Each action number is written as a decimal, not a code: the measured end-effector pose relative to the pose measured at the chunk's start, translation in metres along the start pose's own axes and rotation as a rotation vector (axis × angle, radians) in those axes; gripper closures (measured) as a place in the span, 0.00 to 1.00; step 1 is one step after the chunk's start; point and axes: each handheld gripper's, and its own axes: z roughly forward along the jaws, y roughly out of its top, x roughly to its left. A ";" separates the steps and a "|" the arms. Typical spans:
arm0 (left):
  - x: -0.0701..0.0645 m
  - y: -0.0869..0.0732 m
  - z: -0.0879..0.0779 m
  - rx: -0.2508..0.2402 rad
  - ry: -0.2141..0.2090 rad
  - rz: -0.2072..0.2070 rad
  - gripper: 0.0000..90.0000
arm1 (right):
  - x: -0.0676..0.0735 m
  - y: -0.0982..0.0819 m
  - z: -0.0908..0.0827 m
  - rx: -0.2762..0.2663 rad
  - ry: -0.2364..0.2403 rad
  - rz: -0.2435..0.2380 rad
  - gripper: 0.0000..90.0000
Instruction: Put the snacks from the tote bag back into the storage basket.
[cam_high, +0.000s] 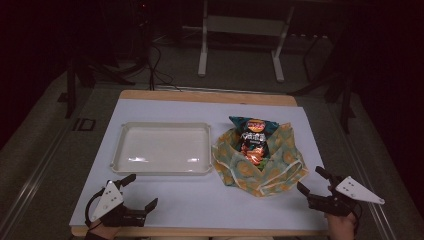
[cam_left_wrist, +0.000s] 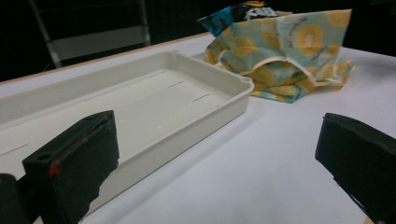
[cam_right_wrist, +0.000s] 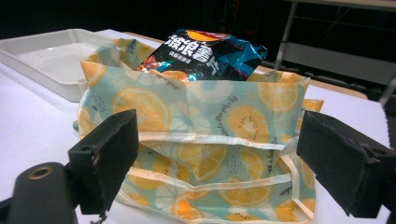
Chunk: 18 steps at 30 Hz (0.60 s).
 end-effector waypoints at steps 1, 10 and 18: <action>0.000 0.000 0.001 0.002 -0.011 0.004 0.00 | -0.001 0.000 -0.001 -0.008 0.013 0.012 0.14; -0.008 -0.003 0.002 0.053 -0.047 0.033 0.00 | -0.003 -0.004 -0.003 0.045 0.031 0.033 0.12; -0.017 -0.001 0.001 0.043 -0.056 -0.005 0.00 | 0.004 -0.001 -0.003 0.077 0.063 -0.012 0.12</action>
